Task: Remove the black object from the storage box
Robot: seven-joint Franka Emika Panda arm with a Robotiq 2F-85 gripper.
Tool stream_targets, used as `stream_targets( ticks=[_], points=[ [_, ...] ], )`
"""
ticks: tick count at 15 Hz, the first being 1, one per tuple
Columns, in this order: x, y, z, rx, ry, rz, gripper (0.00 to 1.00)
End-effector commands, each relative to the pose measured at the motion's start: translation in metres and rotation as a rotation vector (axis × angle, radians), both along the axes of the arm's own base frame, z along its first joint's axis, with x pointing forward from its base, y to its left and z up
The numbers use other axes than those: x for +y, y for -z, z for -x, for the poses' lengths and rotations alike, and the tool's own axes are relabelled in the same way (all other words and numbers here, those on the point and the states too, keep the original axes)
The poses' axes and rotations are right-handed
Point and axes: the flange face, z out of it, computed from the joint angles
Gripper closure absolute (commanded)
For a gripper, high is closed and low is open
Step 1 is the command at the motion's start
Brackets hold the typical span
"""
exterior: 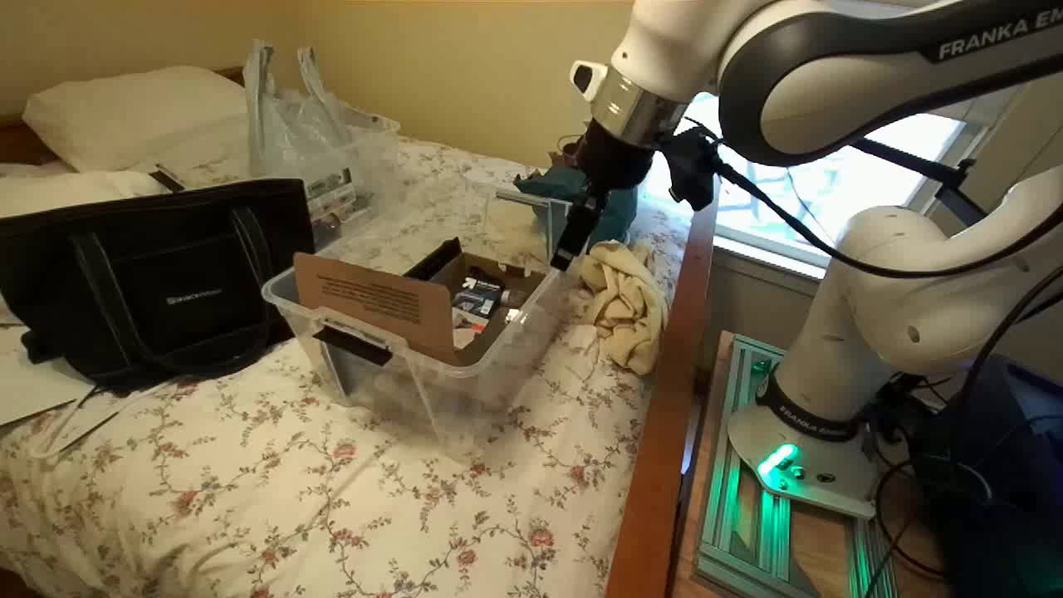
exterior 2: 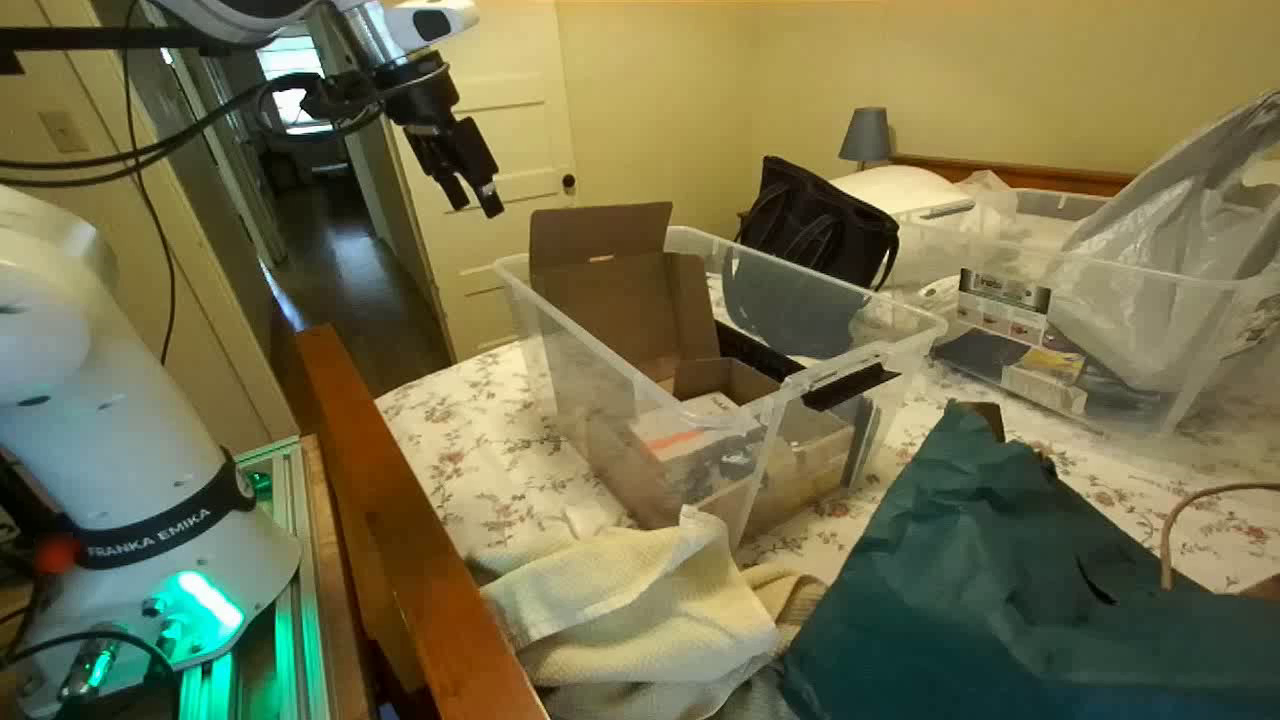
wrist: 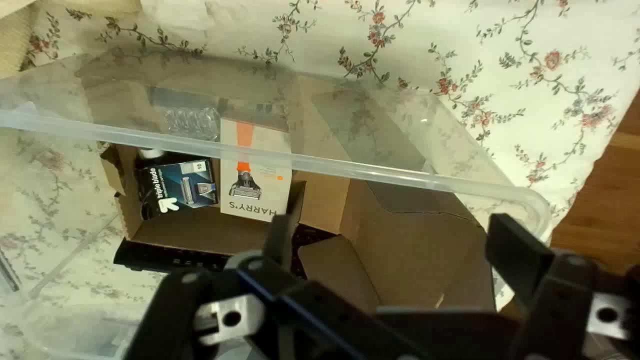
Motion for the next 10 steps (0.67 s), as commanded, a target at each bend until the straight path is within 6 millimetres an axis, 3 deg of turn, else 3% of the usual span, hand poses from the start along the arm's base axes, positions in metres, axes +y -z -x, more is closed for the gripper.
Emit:
stream_targets(
  ticks=[1,4,6,10],
  points=[
    [0.000,-0.001,0.000,0.001,0.000,0.000,0.00],
    [0.000,-0.001,0.000,0.001,0.000,0.000,0.00],
    [-0.006,-0.002,-0.018,0.027,0.072,-0.019,0.00],
    [-0.024,0.000,-0.074,0.060,0.305,-0.084,0.00]
  ],
)
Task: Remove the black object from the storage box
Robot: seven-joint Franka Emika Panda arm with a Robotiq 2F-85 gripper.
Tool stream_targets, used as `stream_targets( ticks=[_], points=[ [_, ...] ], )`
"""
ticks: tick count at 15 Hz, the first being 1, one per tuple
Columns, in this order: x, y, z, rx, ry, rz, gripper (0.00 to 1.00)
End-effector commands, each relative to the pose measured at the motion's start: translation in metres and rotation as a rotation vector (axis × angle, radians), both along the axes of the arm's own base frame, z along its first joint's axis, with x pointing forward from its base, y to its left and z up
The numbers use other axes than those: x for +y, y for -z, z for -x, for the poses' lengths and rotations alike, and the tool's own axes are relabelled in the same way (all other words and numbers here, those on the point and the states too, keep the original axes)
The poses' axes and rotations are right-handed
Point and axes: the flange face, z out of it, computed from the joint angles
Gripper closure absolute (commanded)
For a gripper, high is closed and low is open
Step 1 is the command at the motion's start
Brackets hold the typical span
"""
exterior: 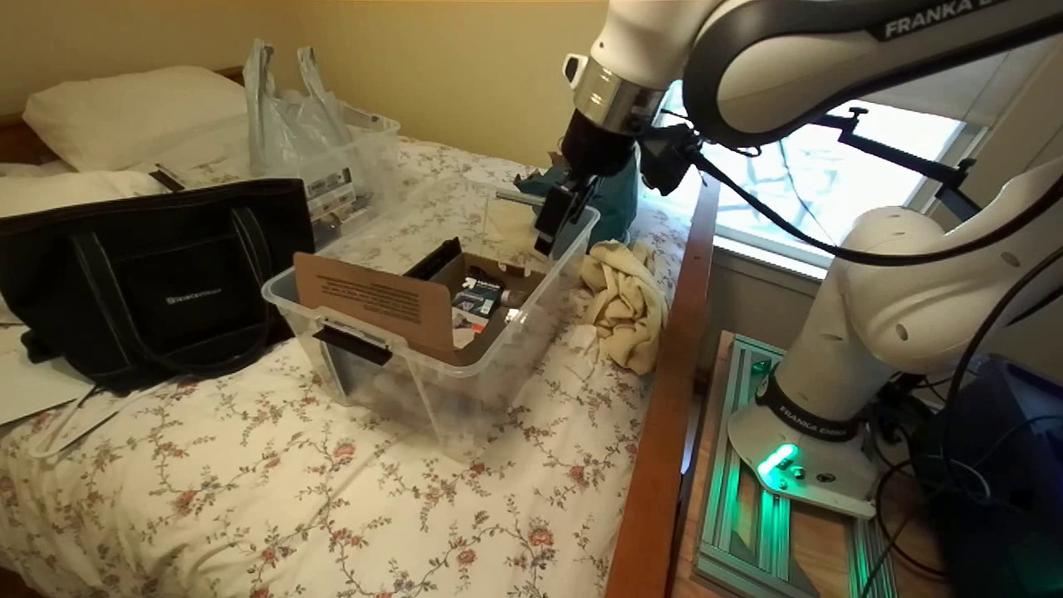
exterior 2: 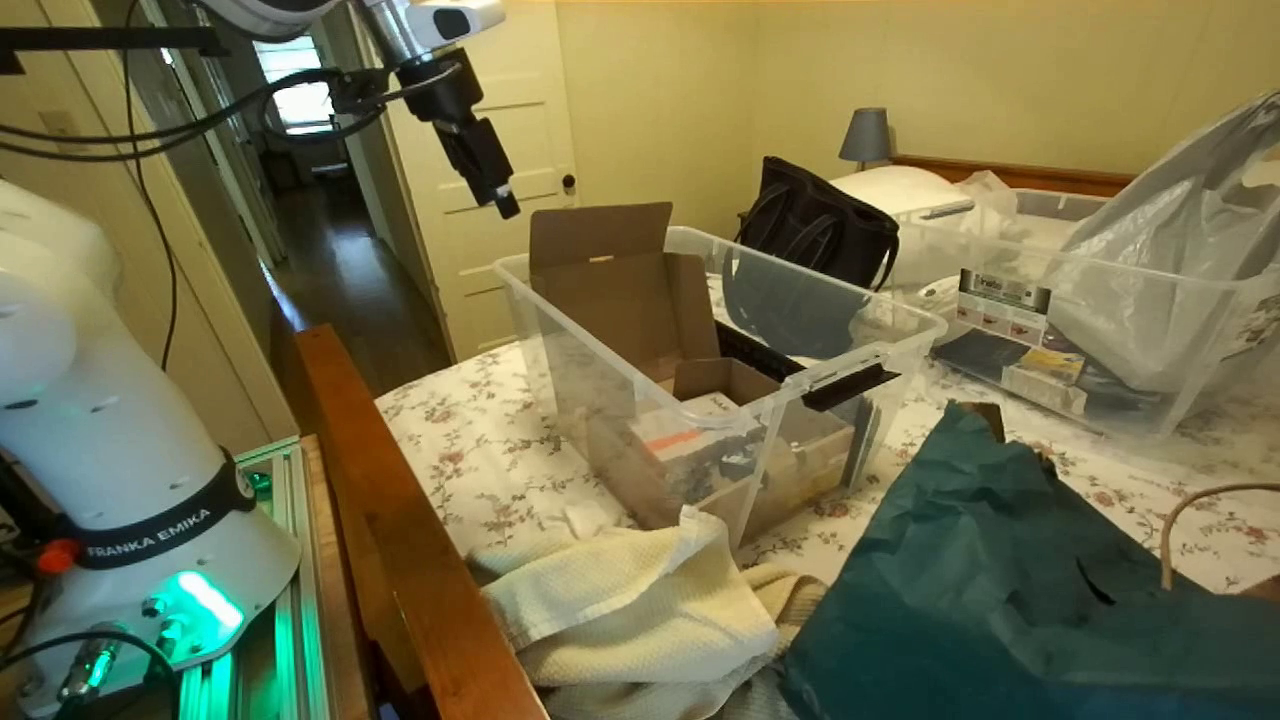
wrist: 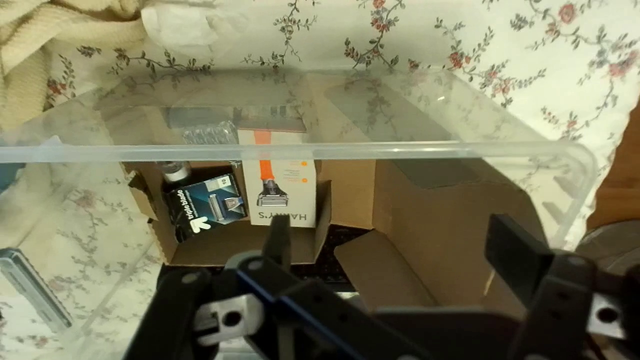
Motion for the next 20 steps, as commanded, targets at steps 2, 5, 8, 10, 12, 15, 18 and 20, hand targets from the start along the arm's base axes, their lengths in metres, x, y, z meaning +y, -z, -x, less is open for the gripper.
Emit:
stream_targets(
  ticks=[2,5,8,10,12,15,18,20],
  points=[
    [-0.016,0.005,-0.080,0.051,0.212,-0.078,0.00],
    [-0.022,0.016,-0.127,0.044,0.301,-0.098,0.00],
    [-0.025,0.043,-0.169,0.030,0.315,-0.102,0.00],
    [-0.028,0.065,-0.189,0.019,0.301,-0.100,0.00],
    [-0.031,0.085,-0.206,0.010,0.289,-0.106,0.00],
    [-0.037,0.094,-0.199,0.029,0.298,-0.115,0.00],
    [-0.041,0.105,-0.203,0.043,0.304,-0.112,0.00],
    [-0.040,0.099,-0.202,0.033,0.300,-0.114,0.00]
  ],
)
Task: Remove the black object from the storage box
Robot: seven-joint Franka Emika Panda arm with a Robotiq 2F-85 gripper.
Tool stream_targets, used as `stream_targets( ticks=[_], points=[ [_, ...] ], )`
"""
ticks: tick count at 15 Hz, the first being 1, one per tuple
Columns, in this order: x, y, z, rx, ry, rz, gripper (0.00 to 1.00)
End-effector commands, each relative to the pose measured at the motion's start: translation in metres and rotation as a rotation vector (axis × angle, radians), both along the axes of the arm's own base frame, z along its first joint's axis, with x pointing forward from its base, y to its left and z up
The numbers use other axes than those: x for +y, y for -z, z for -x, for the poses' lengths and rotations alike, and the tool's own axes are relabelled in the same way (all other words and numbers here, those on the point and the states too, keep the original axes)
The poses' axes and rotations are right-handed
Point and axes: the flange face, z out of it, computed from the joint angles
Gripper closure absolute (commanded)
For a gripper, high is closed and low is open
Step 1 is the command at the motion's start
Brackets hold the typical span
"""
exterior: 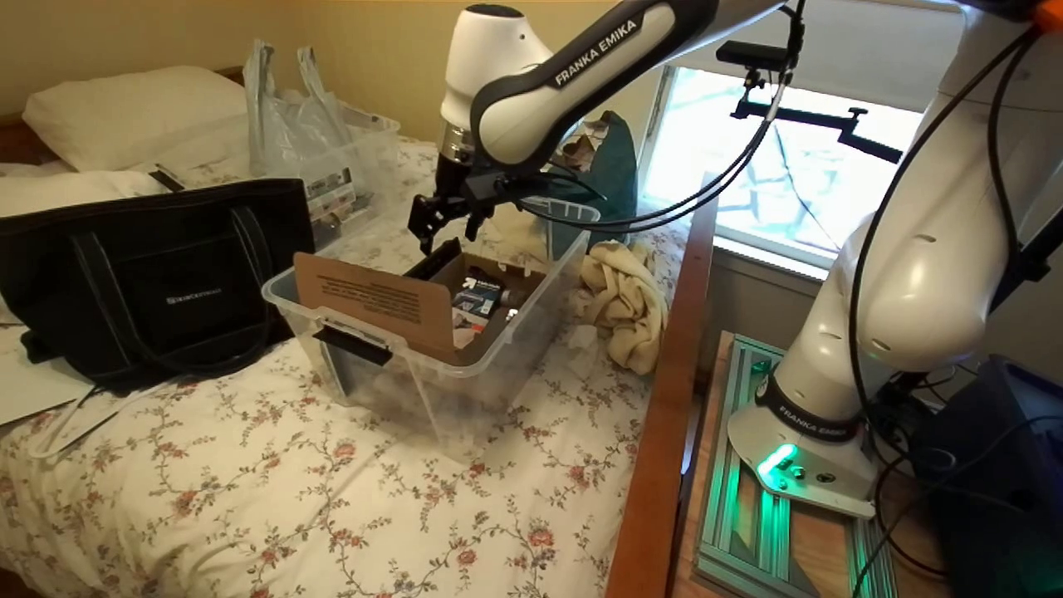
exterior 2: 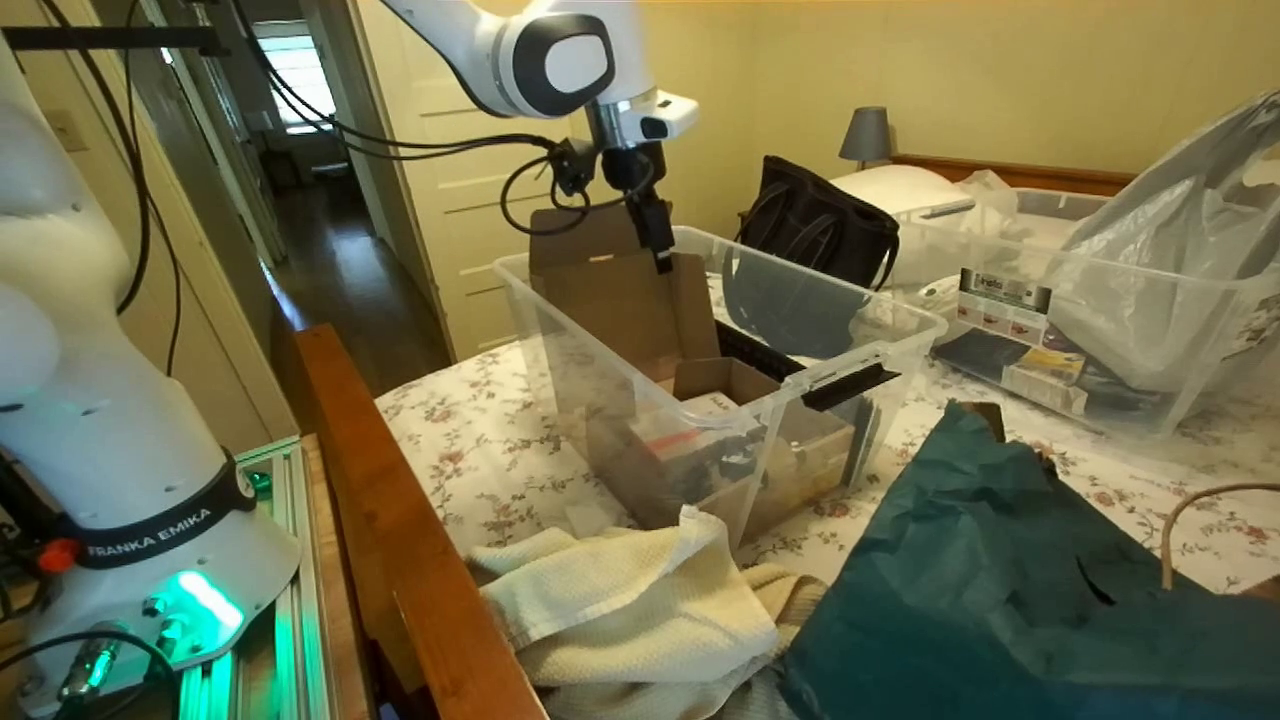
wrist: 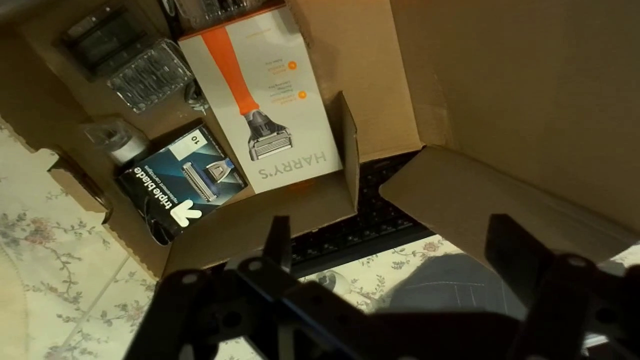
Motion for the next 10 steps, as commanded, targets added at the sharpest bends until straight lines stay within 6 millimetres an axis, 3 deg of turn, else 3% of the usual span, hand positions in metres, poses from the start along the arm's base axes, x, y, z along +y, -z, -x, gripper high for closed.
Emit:
stream_targets(
  ticks=[1,2,10],
  points=[
    [0.000,-0.001,0.000,-0.001,-0.002,-0.001,0.00],
    [-0.002,0.003,-0.001,0.015,0.008,0.001,0.00],
    [-0.081,0.081,-0.022,0.131,0.152,0.073,0.00]
  ],
)
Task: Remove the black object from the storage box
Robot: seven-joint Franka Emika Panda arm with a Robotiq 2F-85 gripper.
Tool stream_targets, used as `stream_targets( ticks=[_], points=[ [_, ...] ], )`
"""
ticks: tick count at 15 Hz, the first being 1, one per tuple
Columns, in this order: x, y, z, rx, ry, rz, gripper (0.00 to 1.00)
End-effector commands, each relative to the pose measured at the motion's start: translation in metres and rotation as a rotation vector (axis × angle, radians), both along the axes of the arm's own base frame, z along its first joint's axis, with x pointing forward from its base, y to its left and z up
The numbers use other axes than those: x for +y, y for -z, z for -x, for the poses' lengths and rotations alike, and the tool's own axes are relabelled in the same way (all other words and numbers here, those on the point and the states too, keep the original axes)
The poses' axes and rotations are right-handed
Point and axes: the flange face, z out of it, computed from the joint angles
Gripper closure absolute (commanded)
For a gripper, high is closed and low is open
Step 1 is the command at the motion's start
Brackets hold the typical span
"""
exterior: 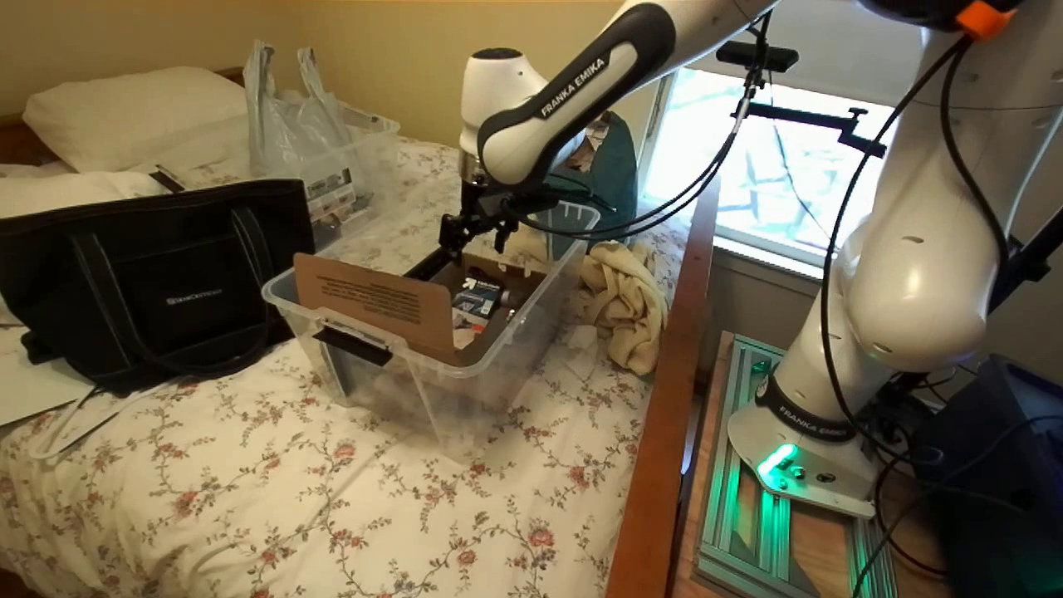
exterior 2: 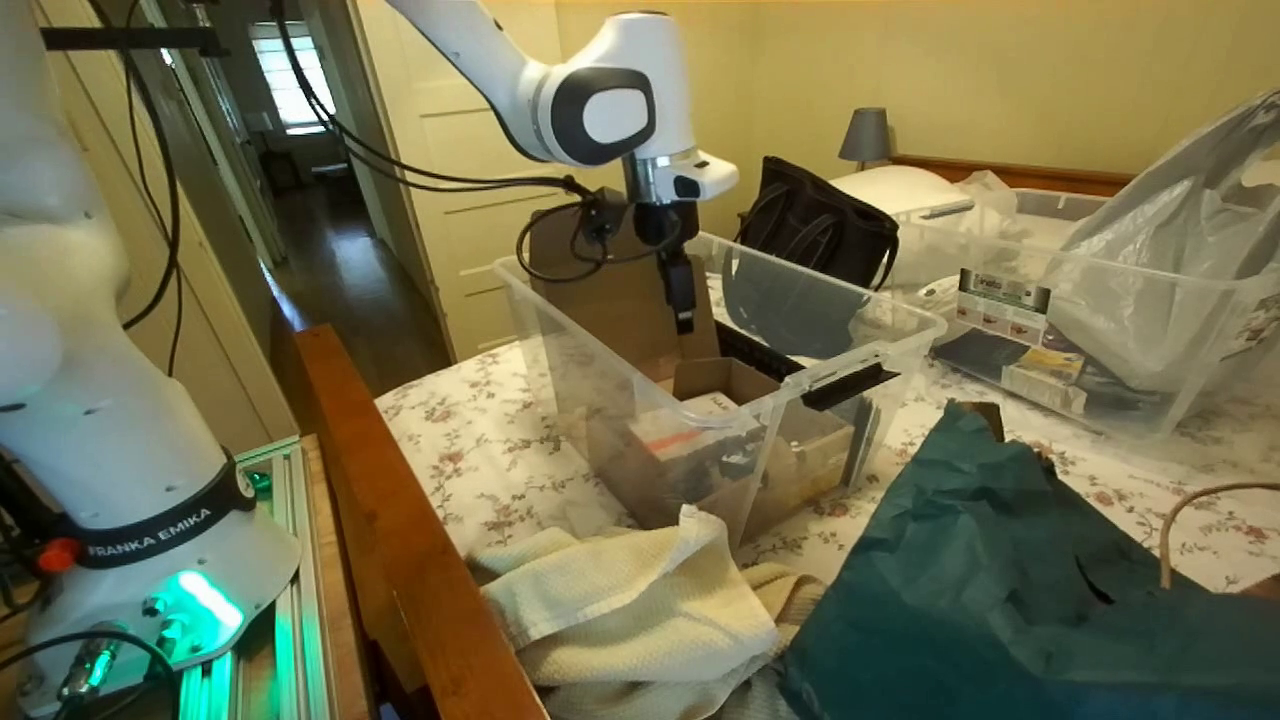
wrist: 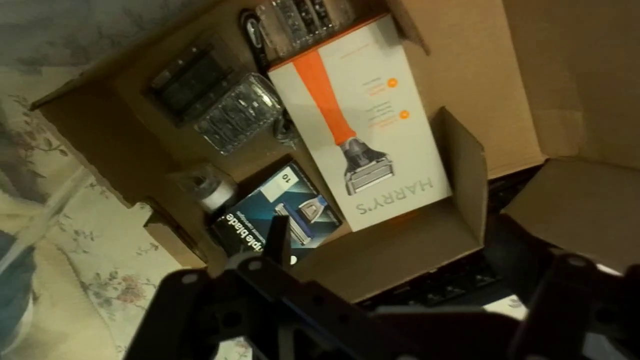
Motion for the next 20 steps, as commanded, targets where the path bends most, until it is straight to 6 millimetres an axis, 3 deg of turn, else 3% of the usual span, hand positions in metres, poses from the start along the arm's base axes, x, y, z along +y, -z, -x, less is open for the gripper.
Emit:
stream_targets(
  ticks=[1,12,20],
  points=[
    [-0.018,0.029,-0.020,0.017,0.001,0.046,0.00],
    [-0.024,0.107,-0.046,0.069,-0.220,0.051,0.00],
    [-0.001,0.143,-0.045,0.108,-0.267,0.055,0.00]
  ],
)
